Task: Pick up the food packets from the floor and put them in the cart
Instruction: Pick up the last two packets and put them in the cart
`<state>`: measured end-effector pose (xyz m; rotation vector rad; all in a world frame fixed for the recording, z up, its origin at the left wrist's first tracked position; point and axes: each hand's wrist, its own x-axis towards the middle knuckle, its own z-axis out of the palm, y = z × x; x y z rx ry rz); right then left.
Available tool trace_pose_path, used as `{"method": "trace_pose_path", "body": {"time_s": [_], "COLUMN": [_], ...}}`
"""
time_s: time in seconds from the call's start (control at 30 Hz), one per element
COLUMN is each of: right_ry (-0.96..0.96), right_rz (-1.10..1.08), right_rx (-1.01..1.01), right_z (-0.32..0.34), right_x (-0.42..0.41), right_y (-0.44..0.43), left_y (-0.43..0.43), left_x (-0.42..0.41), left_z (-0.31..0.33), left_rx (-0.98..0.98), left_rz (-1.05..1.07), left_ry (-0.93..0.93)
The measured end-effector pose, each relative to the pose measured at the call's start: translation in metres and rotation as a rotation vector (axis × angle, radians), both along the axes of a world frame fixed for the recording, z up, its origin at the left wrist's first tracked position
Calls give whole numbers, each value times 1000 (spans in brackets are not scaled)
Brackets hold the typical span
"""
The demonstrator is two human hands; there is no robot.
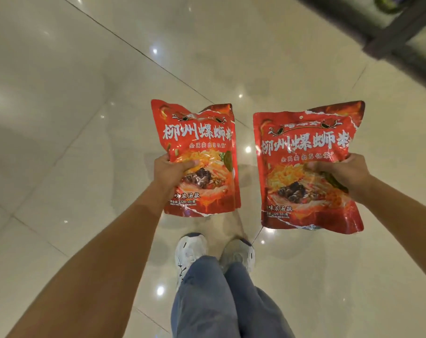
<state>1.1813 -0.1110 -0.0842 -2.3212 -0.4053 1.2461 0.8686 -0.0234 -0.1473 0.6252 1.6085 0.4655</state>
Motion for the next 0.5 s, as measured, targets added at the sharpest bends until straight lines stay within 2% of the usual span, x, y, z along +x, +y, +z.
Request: {"method": "trace_pose_path", "body": {"time_s": [0.27, 0.5], "right_ry": [76, 217], "right_rz": [38, 181], "right_rx": [269, 508], "right_z": [234, 413], "right_x": [-49, -104], "right_y": [104, 160], "left_y": [82, 77], "left_x": [-76, -143], "left_z": [267, 470], "left_rx": [266, 473], "left_rz": [121, 306], "left_ry": [0, 2]}}
